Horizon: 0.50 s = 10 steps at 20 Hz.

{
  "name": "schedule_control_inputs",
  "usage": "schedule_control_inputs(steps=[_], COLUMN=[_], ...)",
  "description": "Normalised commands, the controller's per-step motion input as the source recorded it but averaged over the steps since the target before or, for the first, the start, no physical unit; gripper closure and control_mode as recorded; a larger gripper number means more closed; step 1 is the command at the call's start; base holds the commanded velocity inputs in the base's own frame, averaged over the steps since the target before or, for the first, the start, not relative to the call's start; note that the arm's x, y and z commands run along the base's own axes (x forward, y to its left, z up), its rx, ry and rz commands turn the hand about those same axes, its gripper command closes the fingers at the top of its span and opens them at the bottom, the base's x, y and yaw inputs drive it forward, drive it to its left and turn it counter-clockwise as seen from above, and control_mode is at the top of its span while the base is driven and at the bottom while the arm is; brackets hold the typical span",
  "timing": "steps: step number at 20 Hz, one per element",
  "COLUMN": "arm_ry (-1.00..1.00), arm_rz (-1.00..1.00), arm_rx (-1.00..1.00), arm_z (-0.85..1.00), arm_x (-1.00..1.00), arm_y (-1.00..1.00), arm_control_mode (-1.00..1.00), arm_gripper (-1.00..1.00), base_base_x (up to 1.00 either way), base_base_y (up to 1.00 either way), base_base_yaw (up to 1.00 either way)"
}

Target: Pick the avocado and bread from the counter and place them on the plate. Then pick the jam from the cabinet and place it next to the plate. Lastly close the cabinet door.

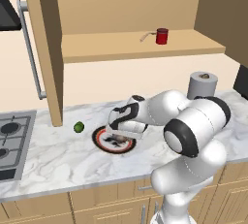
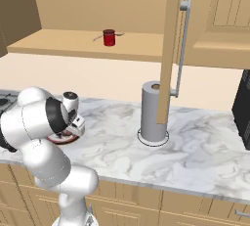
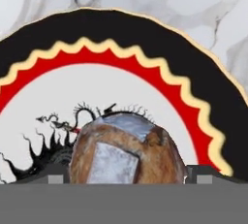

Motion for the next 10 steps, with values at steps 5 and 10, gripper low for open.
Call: schedule_control_inputs(steps=[5, 10], arm_ry=[0.08, 0.02], arm_rz=[-0.01, -0.02], arm_rx=[-0.06, -0.01], arm_z=[-0.26, 0.14], arm_x=[0.1, -0.01], arm_y=[0.21, 0.04], arm_control_mode=[-1.0, -1.0], arm_gripper=[-1.0, -1.0], base_base_x=[0.0, 0.0], base_base_y=[0.0, 0.0], base_base_yaw=[0.0, 0.0])
